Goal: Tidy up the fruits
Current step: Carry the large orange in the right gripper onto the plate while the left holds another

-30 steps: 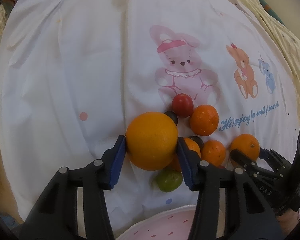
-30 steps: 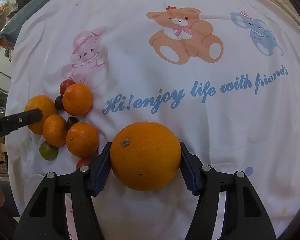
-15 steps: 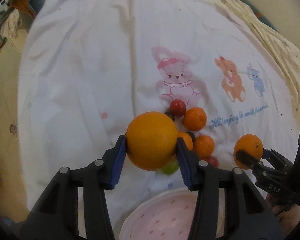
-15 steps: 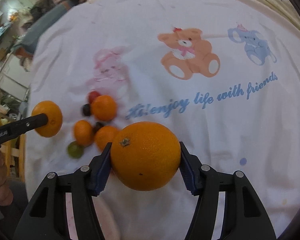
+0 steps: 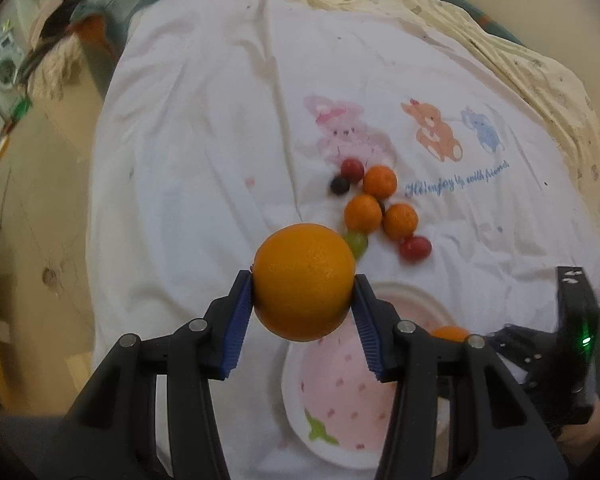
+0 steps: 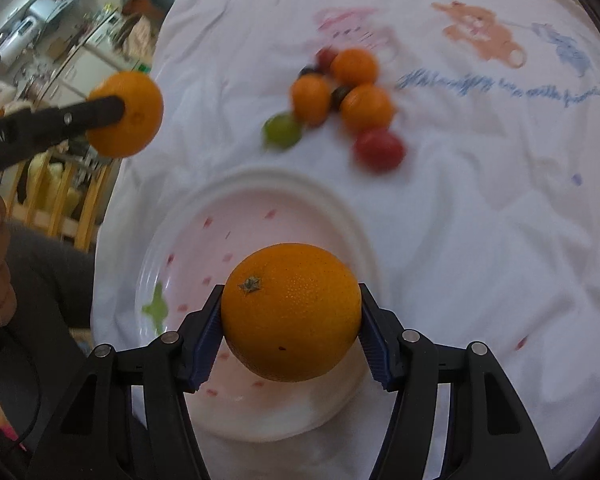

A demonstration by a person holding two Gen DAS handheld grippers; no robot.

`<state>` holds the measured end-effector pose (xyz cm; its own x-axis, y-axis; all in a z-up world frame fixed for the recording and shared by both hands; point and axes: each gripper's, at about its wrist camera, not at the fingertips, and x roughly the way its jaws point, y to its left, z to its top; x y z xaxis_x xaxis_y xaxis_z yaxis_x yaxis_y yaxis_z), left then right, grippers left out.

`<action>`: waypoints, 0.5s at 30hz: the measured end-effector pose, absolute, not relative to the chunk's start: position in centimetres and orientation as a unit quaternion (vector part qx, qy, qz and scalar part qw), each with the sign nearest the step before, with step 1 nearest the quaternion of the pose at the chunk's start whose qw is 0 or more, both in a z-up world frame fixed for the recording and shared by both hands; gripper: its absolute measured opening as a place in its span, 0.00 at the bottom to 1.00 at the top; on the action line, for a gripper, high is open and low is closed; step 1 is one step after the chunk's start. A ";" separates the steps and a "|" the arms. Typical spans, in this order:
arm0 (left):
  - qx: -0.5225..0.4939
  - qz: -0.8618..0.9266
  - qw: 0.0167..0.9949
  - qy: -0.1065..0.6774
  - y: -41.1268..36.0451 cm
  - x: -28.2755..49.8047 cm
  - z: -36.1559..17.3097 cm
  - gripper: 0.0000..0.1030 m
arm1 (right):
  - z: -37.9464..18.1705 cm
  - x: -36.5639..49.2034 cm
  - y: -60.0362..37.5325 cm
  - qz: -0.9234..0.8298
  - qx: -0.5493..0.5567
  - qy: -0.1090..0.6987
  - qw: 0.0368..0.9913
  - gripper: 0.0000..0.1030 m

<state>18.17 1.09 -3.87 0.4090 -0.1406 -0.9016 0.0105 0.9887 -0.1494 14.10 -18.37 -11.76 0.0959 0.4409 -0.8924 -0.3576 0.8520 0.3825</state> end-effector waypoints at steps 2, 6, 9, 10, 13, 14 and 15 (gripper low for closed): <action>-0.076 -0.047 0.830 0.550 1.4 17.1 -4.5 0.43 | -12.2 13.4 -17.5 0.274 0.023 0.621 0.734 0.62; -0.094 -0.039 0.821 0.561 1.7 15.9 -5.8 0.44 | -12.7 12.7 -16.4 0.268 -0.017 0.616 0.741 0.62; -0.111 -0.036 0.816 0.566 2.1 15.7 -6.1 0.44 | -12.2 13.8 -15.9 0.265 -0.010 0.597 0.757 0.62; -0.113 -0.035 0.816 0.565 2.2 15.8 -6.1 0.44 | -12.1 14.3 -15.7 0.266 -0.011 0.592 0.760 0.62; -0.115 -0.028 0.819 0.561 2.4 16.0 -6.0 0.44 | -12.4 15.6 -15.1 0.263 -0.013 0.578 0.773 0.62; -0.118 -0.027 0.819 0.560 2.5 16.0 -6.0 0.44 | -12.5 15.9 -15.1 0.263 -0.006 0.575 0.775 0.62; -0.120 -0.027 0.819 0.561 2.6 16.0 -6.1 0.44 | -12.9 16.1 -15.1 0.261 -0.001 0.575 0.775 0.62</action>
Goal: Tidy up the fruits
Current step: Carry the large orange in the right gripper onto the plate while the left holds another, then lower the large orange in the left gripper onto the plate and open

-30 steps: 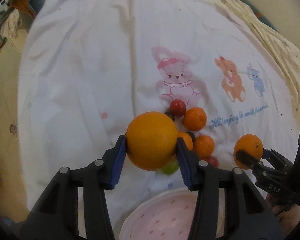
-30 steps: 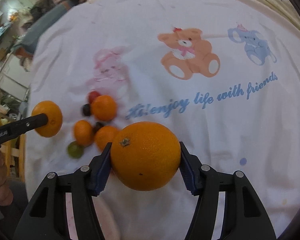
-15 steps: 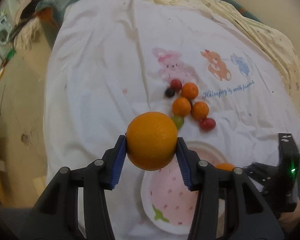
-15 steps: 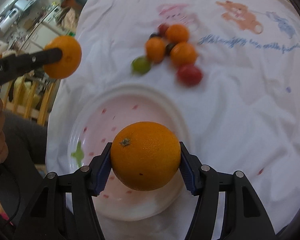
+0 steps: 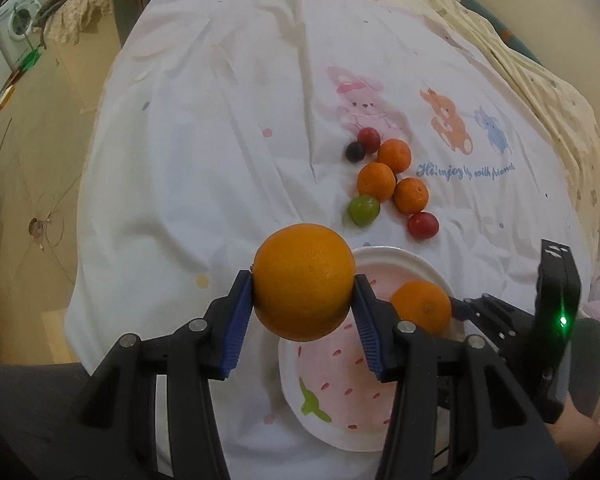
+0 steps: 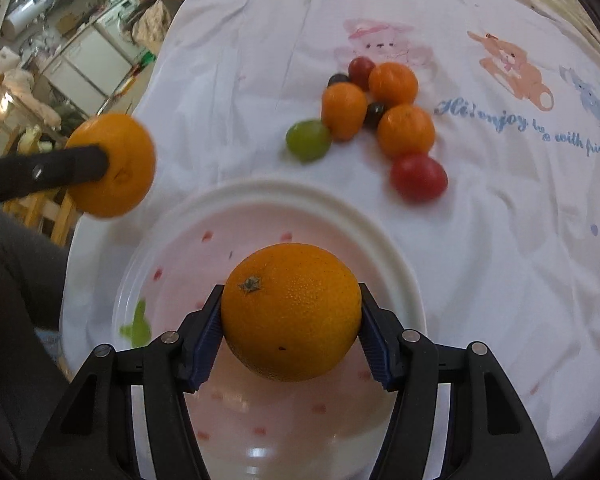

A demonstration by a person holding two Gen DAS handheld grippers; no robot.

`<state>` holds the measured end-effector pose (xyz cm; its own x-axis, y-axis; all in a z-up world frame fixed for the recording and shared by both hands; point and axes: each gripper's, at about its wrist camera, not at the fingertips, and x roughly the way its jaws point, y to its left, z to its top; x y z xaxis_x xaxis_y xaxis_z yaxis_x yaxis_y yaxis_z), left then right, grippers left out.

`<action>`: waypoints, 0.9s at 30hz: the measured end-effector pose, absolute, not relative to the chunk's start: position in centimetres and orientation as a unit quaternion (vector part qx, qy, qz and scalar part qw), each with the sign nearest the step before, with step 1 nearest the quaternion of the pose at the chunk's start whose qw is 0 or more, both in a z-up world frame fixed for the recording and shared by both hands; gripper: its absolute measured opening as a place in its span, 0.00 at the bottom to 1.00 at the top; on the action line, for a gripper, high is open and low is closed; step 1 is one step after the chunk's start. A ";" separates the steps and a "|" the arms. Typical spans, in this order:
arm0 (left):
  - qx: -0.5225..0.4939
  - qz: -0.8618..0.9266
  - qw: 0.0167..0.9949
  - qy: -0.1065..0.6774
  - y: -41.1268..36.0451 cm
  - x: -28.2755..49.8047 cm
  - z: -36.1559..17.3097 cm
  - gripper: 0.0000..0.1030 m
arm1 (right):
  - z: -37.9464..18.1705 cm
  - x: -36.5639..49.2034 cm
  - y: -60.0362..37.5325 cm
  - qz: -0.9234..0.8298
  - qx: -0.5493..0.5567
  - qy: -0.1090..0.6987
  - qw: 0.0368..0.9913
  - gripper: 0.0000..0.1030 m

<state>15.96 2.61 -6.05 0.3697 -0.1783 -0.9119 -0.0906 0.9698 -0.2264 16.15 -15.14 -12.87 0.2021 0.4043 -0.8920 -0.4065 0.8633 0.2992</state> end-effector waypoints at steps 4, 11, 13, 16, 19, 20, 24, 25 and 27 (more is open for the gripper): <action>-0.121 -0.023 0.817 0.564 2.9 15.9 -6.3 0.44 | -13.9 16.3 -15.0 0.258 -0.012 0.573 0.778 0.63; -0.125 -0.024 0.812 0.569 2.8 16.1 -6.6 0.44 | -13.8 16.2 -15.1 0.249 -0.020 0.583 0.773 0.65; -0.119 -0.027 0.814 0.568 2.6 16.1 -6.5 0.44 | -13.6 16.0 -15.5 0.248 -0.015 0.587 0.771 0.65; -0.119 -0.036 0.815 0.566 2.4 15.9 -6.3 0.44 | -12.0 15.9 -17.2 0.244 0.027 0.573 0.782 0.79; -0.128 -0.048 0.812 0.568 2.2 15.8 -6.3 0.44 | -9.8 16.3 -19.6 0.231 0.058 0.560 0.794 0.85; -0.127 -0.053 0.810 0.570 2.0 15.8 -6.4 0.44 | -9.4 16.5 -20.3 0.226 0.063 0.561 0.794 0.85; -0.106 -0.069 0.804 0.581 0.6 15.5 -7.1 0.44 | -8.0 17.0 -23.9 0.202 0.091 0.556 0.801 0.85; -0.098 -0.074 0.801 0.586 0.0 15.5 -7.5 0.44 | -7.9 17.1 -24.7 0.193 0.099 0.555 0.803 0.85; -0.092 -0.079 0.797 0.591 -0.6 15.4 -7.9 0.44 | -8.2 17.1 -26.0 0.174 0.118 0.555 0.805 0.85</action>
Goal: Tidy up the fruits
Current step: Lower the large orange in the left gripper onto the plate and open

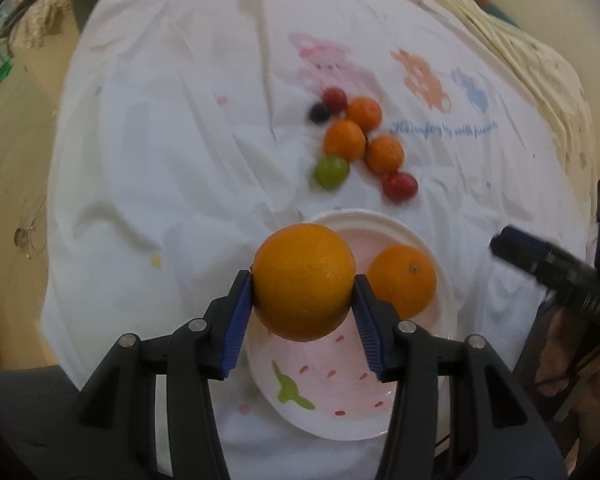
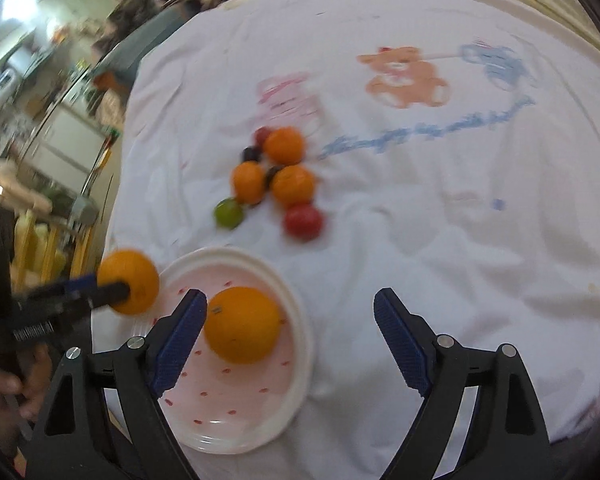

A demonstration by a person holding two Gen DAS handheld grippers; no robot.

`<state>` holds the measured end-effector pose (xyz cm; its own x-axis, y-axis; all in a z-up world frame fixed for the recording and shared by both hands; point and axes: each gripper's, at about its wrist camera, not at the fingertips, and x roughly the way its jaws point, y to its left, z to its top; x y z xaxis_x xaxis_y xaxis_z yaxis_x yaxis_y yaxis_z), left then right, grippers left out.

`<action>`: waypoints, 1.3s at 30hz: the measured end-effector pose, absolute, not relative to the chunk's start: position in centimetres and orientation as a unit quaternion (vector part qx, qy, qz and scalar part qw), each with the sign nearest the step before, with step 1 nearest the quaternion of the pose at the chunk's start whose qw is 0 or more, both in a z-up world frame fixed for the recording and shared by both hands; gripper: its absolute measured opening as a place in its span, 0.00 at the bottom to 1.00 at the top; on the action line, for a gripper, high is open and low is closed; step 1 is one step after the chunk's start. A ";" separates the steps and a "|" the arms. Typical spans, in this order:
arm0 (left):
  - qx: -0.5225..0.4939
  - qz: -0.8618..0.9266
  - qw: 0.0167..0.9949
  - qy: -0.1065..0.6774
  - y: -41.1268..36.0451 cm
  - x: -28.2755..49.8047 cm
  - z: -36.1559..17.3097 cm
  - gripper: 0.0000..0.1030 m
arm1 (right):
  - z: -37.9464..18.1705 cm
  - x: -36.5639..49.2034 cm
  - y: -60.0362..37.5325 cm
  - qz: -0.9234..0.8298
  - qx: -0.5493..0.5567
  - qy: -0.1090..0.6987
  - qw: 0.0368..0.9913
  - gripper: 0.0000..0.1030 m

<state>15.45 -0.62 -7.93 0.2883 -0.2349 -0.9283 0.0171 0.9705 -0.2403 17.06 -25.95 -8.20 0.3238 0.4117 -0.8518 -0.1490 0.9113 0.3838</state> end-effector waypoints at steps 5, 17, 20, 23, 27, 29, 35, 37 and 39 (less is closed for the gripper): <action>-0.096 -0.102 0.790 0.597 -2.1 16.0 -9.0 0.44 | -9.4 17.7 -27.9 0.153 0.187 0.569 0.786 0.85; -0.143 -0.092 0.755 0.634 -2.3 17.7 -12.2 0.47 | -9.8 18.5 -27.9 0.156 0.198 0.566 0.784 0.85; -0.151 -0.095 0.752 0.635 -2.2 17.6 -12.4 0.49 | -9.8 18.6 -27.6 0.159 0.196 0.565 0.785 0.85; -0.158 -0.100 0.758 0.625 -2.0 17.5 -11.8 0.76 | -9.7 18.5 -27.5 0.161 0.191 0.563 0.788 0.85; -0.163 -0.101 0.771 0.607 -1.7 17.6 -10.6 0.84 | -9.5 18.3 -27.5 0.162 0.185 0.561 0.790 0.85; -0.160 -0.091 0.782 0.595 -1.3 17.5 -9.9 0.84 | -9.5 18.3 -27.5 0.159 0.184 0.560 0.792 0.85; -0.103 -0.046 0.833 0.542 -0.5 16.5 -7.3 0.84 | -9.0 18.3 -27.4 0.158 0.176 0.556 0.797 0.85; -0.089 -0.027 0.845 0.527 0.0 16.2 -6.8 0.84 | -8.7 18.2 -27.3 0.159 0.170 0.553 0.800 0.85; -0.084 -0.014 0.853 0.515 0.4 16.0 -6.1 0.84 | -8.3 18.1 -27.3 0.161 0.162 0.551 0.803 0.85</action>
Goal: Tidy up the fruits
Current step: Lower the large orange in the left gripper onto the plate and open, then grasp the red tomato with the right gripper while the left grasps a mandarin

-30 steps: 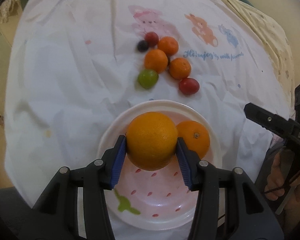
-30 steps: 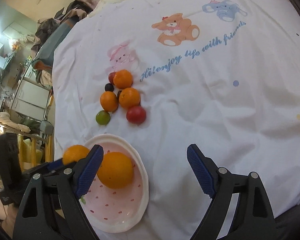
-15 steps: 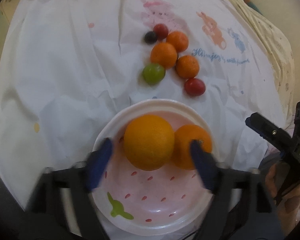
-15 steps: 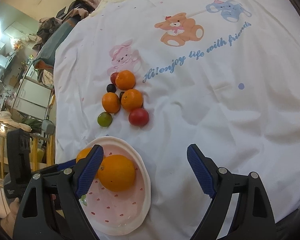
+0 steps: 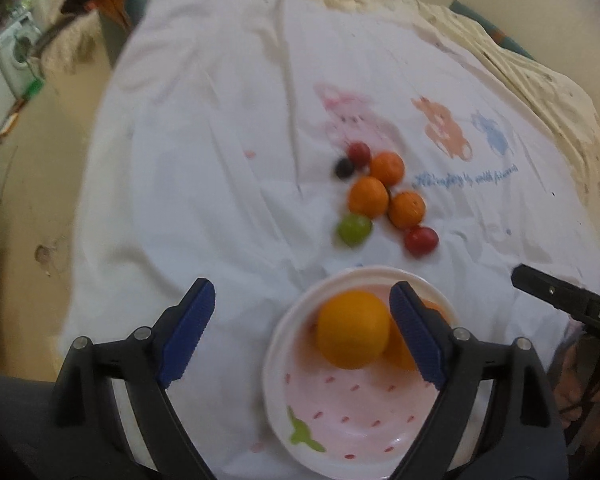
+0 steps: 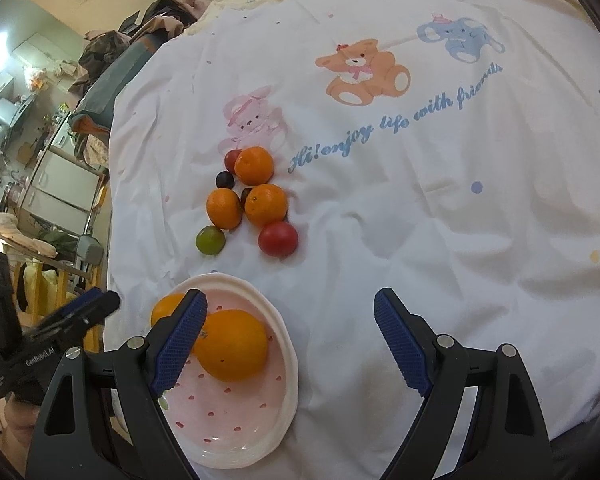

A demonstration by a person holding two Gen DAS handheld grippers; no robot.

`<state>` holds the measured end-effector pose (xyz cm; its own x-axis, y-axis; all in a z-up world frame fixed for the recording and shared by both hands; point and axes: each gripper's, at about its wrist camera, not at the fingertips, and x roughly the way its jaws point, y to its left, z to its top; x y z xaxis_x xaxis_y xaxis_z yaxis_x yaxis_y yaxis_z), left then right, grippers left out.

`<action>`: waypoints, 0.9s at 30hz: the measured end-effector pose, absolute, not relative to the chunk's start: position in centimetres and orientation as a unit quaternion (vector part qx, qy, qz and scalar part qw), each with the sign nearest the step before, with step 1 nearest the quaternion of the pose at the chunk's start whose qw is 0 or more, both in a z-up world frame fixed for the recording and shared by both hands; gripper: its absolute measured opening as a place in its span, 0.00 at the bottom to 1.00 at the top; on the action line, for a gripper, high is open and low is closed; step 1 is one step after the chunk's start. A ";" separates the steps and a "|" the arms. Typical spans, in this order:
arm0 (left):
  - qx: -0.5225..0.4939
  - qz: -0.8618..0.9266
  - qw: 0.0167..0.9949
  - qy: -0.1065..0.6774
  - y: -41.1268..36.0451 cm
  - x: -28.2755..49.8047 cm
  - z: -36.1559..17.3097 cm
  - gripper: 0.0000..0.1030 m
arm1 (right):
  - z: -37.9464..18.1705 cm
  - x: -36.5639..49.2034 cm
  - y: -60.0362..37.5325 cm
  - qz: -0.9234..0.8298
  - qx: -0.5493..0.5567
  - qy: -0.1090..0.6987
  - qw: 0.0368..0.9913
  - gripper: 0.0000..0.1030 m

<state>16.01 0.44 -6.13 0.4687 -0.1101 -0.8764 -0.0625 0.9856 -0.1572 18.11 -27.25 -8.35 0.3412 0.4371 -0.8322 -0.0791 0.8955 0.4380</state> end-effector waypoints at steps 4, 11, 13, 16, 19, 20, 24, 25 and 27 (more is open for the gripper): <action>-0.076 0.021 0.867 0.492 1.5 15.9 -4.8 0.84 | -7.9 18.2 -27.2 0.164 0.148 0.555 0.802 0.85; -0.058 0.047 0.872 0.484 1.7 17.2 -3.3 0.84 | -8.6 20.3 -27.2 0.174 0.153 0.583 0.779 0.85; -0.046 0.046 0.873 0.484 1.4 17.9 -3.1 0.84 | -9.1 20.9 -27.1 0.172 0.150 0.585 0.778 0.85; -0.040 0.041 0.872 0.486 1.2 19.1 -2.9 0.84 | -9.6 22.0 -26.3 0.179 0.135 0.589 0.776 0.85; -0.053 0.039 0.866 0.496 1.4 20.6 -3.3 0.84 | -10.1 22.9 -25.1 0.191 0.110 0.588 0.778 0.82; -0.056 0.041 0.864 0.498 1.5 20.8 -3.5 0.84 | -10.2 23.3 -24.6 0.193 0.100 0.588 0.780 0.81; -0.075 0.050 0.857 0.507 1.9 21.5 -4.8 0.84 | -11.1 24.5 -23.0 0.210 0.071 0.585 0.780 0.76; -0.079 0.052 0.854 0.511 2.1 21.5 -5.2 0.84 | -11.3 24.7 -22.7 0.211 0.064 0.586 0.780 0.76; -0.086 0.054 0.848 0.521 2.3 21.6 -6.0 0.84 | -12.1 25.2 -22.2 0.211 0.053 0.589 0.778 0.75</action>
